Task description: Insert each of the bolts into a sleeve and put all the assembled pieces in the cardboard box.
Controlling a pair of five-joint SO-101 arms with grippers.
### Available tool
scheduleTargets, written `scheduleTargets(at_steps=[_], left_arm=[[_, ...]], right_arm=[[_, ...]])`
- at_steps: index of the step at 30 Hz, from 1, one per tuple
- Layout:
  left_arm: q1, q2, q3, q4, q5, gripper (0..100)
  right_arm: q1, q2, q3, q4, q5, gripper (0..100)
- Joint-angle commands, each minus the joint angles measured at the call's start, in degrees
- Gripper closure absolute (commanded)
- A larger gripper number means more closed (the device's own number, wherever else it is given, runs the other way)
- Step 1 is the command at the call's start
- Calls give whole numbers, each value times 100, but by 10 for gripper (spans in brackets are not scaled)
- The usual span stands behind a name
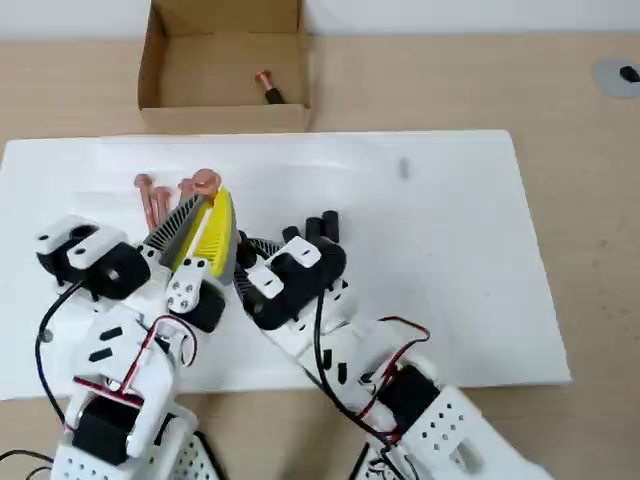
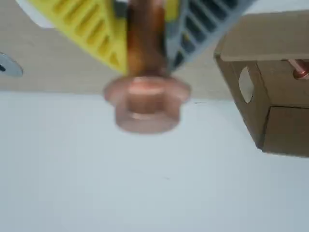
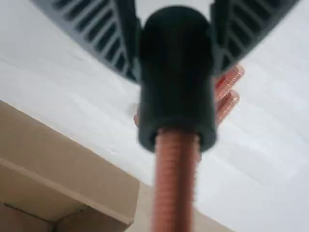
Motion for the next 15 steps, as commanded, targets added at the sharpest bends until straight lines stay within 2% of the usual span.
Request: scheduleTargets(at_steps=[1, 15], left_arm=[[-62, -31, -44, -167, -44, 993], [-97, -22, -18, -527, -62, 993]], right_arm=[[110, -22, -444, -141, -9, 989], [101, -22, -435, -141, -9, 989]])
